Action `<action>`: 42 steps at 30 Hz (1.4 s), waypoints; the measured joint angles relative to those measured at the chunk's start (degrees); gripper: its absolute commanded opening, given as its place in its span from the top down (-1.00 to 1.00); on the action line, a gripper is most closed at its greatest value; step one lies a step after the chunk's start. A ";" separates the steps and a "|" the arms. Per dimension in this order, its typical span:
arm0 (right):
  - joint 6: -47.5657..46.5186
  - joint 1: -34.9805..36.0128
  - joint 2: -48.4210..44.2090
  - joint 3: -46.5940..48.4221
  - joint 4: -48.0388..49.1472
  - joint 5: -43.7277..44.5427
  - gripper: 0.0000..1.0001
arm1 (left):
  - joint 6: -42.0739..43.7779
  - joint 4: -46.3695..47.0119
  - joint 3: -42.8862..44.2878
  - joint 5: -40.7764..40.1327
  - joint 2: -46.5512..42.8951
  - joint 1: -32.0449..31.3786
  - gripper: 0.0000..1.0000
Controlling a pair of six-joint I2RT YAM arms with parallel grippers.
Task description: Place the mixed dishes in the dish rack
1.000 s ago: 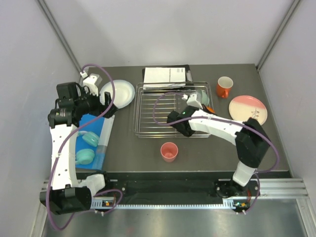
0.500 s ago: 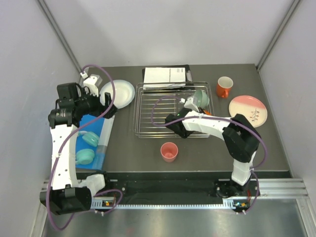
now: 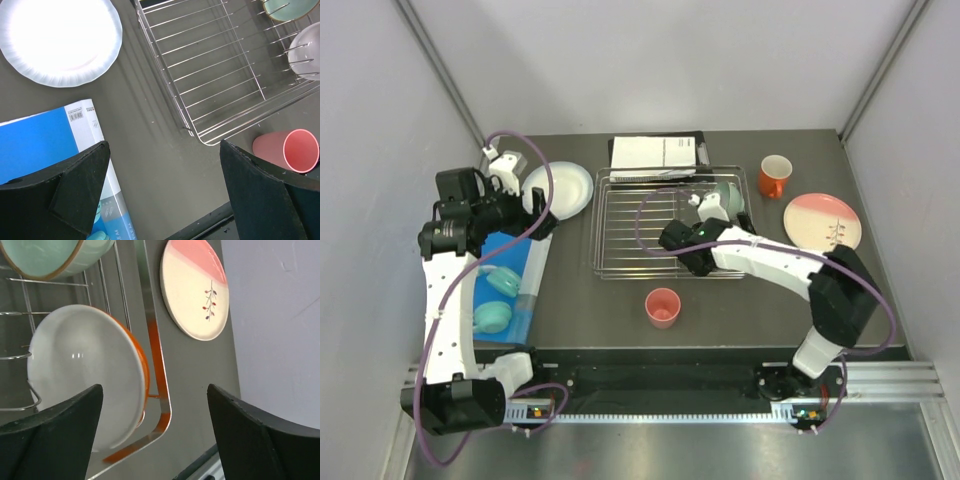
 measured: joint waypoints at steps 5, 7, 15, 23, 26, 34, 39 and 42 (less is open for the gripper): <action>-2.89 0.00 -8.90 0.35 0.70 -4.44 -0.74 | -0.37 0.61 -0.79 -0.22 0.02 0.00 -0.89; -4.39 -0.02 -13.53 1.27 1.40 -6.88 -0.75 | -0.90 0.90 -1.25 -0.35 0.02 0.00 -0.89; -5.84 -18.69 -31.78 -1.09 8.83 -16.31 -0.76 | -2.21 1.75 -2.12 -0.26 0.02 0.00 -0.88; -6.78 -51.41 -45.68 -21.79 21.64 -39.76 -0.63 | -2.64 2.75 -2.49 -0.83 0.02 0.02 -0.89; -7.78 -47.23 -43.28 -21.75 25.73 -44.33 -0.65 | -3.41 3.93 -3.06 -2.27 0.37 0.04 -0.88; -8.76 -35.60 -36.39 -11.19 30.95 -45.46 -0.66 | -9.05 13.68 -2.49 -11.13 14.34 1.97 -0.80; -8.74 -32.41 -37.11 -10.45 32.20 -46.03 -0.68 | -10.91 16.92 2.95 -15.19 30.12 3.89 -0.81; -9.14 -31.69 -38.56 -10.45 33.42 -48.15 -0.66 | -11.82 18.78 4.96 -14.43 35.58 5.73 -0.82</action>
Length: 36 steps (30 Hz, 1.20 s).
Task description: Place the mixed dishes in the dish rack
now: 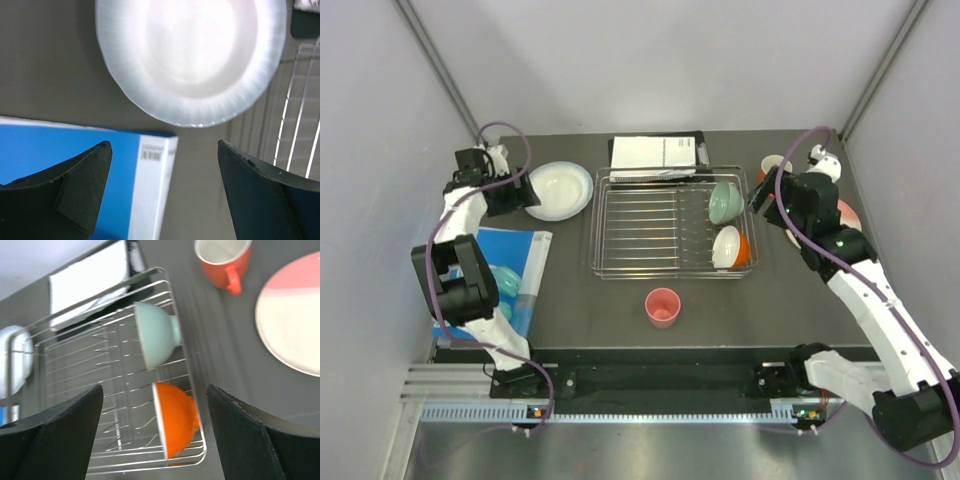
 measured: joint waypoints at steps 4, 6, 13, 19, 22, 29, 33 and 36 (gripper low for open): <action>-0.61 0.39 -1.95 0.17 3.23 -5.25 -0.65 | -1.77 4.22 1.09 2.82 3.80 4.31 -0.84; -0.83 1.05 -1.27 1.36 4.26 -8.13 -0.64 | -2.25 5.95 1.86 4.15 5.68 5.90 -0.84; -0.94 4.50 3.41 6.91 6.95 -14.01 -0.64 | -3.41 10.62 2.56 9.09 13.07 7.34 -0.86; -0.94 5.64 4.55 7.26 7.26 -16.24 -0.64 | -5.22 13.22 3.98 15.19 19.85 7.54 -0.84; -0.92 6.25 5.09 7.26 7.26 -17.33 -0.63 | -6.54 15.30 7.39 17.79 22.86 8.11 -0.82; -0.68 6.93 6.01 7.23 7.28 -18.49 -0.61 | -9.84 20.48 10.73 24.24 27.41 9.27 -0.76; -0.46 6.95 6.88 7.23 7.32 -19.06 -0.59 | -11.06 22.95 11.28 27.54 28.94 9.51 -0.61; -0.46 6.95 7.65 7.23 7.32 -19.47 -0.58 | -11.56 24.39 11.34 29.44 29.90 9.51 -0.20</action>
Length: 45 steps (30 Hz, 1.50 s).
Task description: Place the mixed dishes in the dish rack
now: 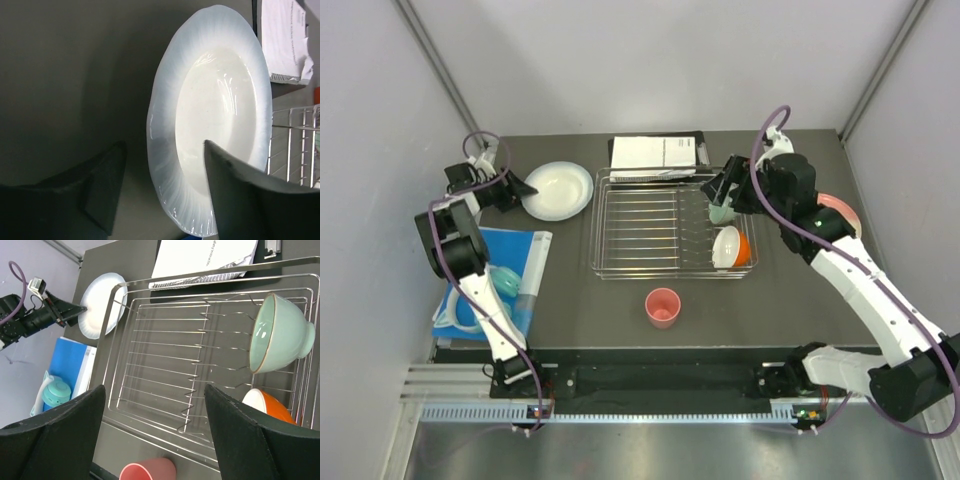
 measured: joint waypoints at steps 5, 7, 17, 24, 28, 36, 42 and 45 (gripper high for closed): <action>0.00 0.02 0.22 0.00 0.00 -0.33 -0.59 | -2.38 1.07 0.02 3.58 2.45 0.44 0.90; 0.00 0.02 0.22 -0.07 0.00 -0.39 -0.58 | -6.54 1.70 0.39 6.45 3.04 0.87 1.00; 0.00 0.02 0.13 -1.77 0.96 -1.40 -0.55 | -11.78 2.05 -2.34 13.99 3.63 5.27 1.00; 0.20 0.11 0.17 -2.91 3.17 -4.26 -0.51 | -14.93 6.43 -15.50 14.64 -4.02 11.72 1.00; 0.52 0.76 0.26 -3.13 5.35 -7.10 -0.51 | -17.07 6.60 -21.55 15.23 -10.75 15.87 1.00; 3.39 4.39 4.63 -3.17 11.91 -13.90 -0.63 | -23.54 9.05 -29.46 20.35 -26.10 17.00 1.00; 7.63 8.68 11.34 -3.30 19.52 -17.81 -0.66 | -25.14 9.46 -32.65 22.91 -34.21 14.38 1.00; 8.96 11.74 15.26 -3.13 22.08 -19.10 -0.66 | -25.68 9.38 -33.92 22.99 -37.11 11.15 1.00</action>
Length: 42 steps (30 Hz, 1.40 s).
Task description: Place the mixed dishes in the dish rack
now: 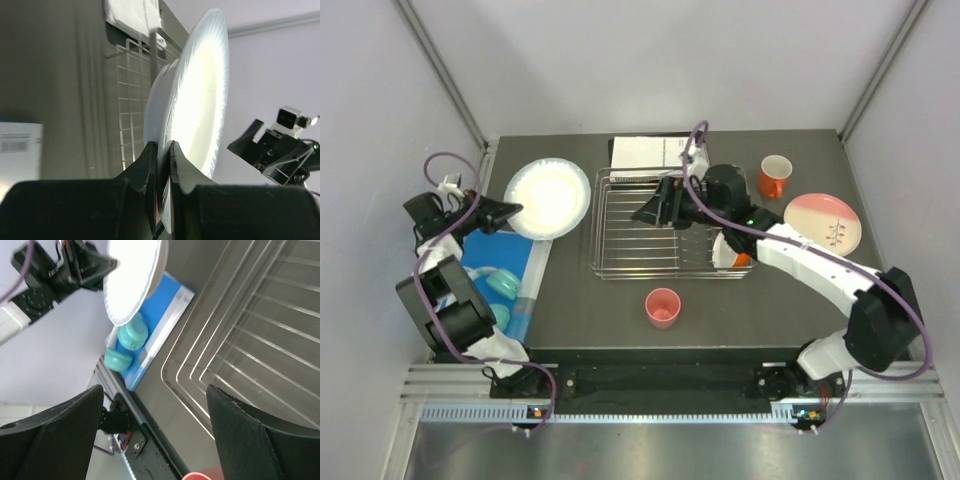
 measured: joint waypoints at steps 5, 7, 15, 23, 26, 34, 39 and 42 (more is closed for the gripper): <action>1.09 3.98 5.88 2.19 1.46 -1.36 -0.66 | -2.51 0.39 -0.50 -0.28 -3.48 -8.37 1.00; 1.57 4.46 7.10 2.78 2.29 -1.77 -0.65 | -3.41 0.59 -0.50 -0.28 -4.35 -10.95 1.00; 2.71 4.50 9.57 5.11 5.77 -2.67 -0.54 | -4.76 1.07 -0.92 -1.46 -5.35 -16.00 1.00; 4.07 4.39 12.52 6.03 7.93 -3.26 -0.47 | -4.87 1.05 -1.51 -3.69 -5.35 -19.30 1.00; 4.15 4.42 13.75 5.99 8.20 -3.39 -0.43 | -4.74 1.07 -1.44 -3.87 -5.35 -20.79 1.00; 3.89 4.33 15.50 5.97 7.96 -2.82 0.19 | -4.66 1.05 -1.44 -5.40 -6.27 -22.12 1.00; 4.79 3.85 15.52 5.62 6.99 -0.57 1.00 | -4.00 1.60 -1.44 -5.53 -7.80 -22.32 1.00; 7.89 3.04 15.47 5.35 6.97 0.72 1.00 | -2.36 3.87 -1.44 -4.81 -8.57 -22.69 1.00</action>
